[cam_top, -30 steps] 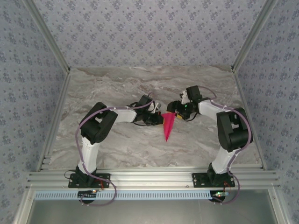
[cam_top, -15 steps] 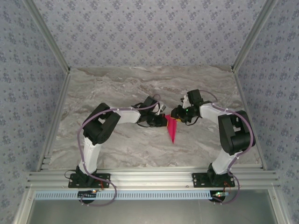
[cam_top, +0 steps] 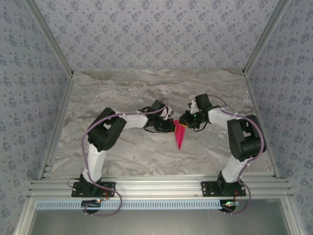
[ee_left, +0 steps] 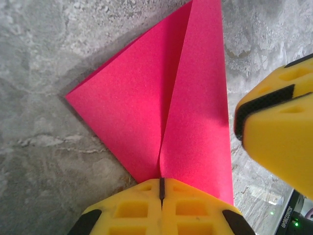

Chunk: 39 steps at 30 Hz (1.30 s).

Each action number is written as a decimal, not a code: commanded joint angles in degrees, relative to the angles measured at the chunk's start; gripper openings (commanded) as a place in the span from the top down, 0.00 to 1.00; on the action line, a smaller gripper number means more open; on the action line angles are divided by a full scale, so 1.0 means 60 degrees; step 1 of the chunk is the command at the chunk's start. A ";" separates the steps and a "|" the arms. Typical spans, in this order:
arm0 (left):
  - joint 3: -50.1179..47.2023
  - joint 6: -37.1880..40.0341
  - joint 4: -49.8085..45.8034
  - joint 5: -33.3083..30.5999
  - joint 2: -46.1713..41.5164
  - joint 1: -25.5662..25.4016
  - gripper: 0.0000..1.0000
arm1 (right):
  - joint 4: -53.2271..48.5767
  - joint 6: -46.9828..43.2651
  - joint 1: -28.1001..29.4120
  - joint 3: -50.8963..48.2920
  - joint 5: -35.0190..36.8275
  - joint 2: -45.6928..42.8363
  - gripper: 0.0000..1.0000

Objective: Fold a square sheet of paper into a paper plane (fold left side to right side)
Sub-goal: Fold the wing for the fifth time at the center of the table.

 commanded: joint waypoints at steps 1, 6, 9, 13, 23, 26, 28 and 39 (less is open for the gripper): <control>0.0329 0.0269 -0.0389 -0.0157 0.0278 -0.0133 1.00 | -0.0495 -0.0253 0.0107 0.0350 0.0059 0.0254 0.81; 0.0433 0.0313 -0.0465 -0.0174 0.0328 -0.0191 1.00 | -0.0857 -0.0409 0.0164 0.0438 0.0437 0.0381 0.81; 0.0448 0.0321 -0.0477 -0.0182 0.0349 -0.0200 1.00 | -0.1062 -0.0519 0.0176 0.0458 0.0644 0.0427 0.81; 0.0493 0.0317 -0.0492 -0.0189 0.0350 -0.0212 1.00 | -0.1253 -0.0594 0.0167 0.0428 0.0855 0.0421 0.81; 0.0696 0.0273 -0.0552 -0.0171 0.0437 -0.0271 1.00 | -0.1303 -0.0626 0.0159 0.0312 0.1021 0.0387 0.81; 0.0741 0.0269 -0.0582 -0.0175 0.0471 -0.0300 0.99 | -0.1332 -0.0628 0.0154 0.0256 0.1092 0.0360 0.81; 0.0756 0.0262 -0.0582 -0.0174 0.0493 -0.0323 0.98 | -0.1333 -0.0609 0.0145 0.0209 0.1141 0.0360 0.82; 0.0742 0.0233 -0.0553 -0.0146 0.0446 -0.0330 0.91 | -0.1295 -0.0496 0.0022 -0.0154 0.1358 0.0375 0.82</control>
